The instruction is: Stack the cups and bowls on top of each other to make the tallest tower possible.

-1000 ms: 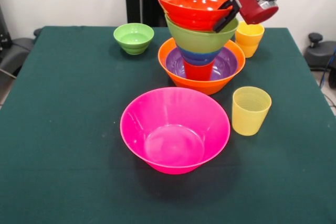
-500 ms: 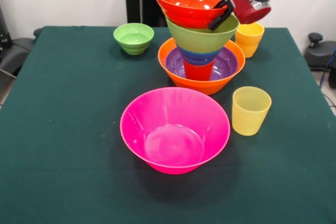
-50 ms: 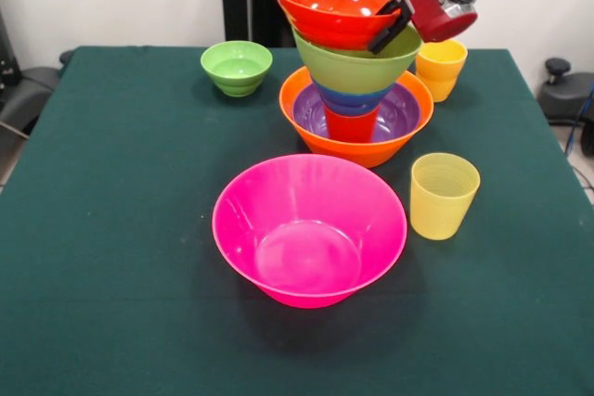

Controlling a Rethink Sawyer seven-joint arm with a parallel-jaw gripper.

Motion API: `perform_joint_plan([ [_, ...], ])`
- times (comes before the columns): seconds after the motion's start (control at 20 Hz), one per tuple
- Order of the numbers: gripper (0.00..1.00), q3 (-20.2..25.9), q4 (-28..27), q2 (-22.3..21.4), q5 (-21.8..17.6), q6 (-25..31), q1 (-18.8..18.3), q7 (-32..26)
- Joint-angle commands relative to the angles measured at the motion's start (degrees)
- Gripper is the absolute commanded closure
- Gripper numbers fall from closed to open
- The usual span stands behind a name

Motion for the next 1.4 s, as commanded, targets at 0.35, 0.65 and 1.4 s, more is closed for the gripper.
perform_joint_plan([
  [0.35,1.0,6.74,2.24,-1.51,2.92,-2.72,-0.6,5.29],
  [0.65,1.0,6.52,2.44,-1.23,3.19,-3.42,-0.49,5.29],
  [1.4,0.0,6.34,2.63,-1.59,3.03,-3.55,-0.24,4.22],
])
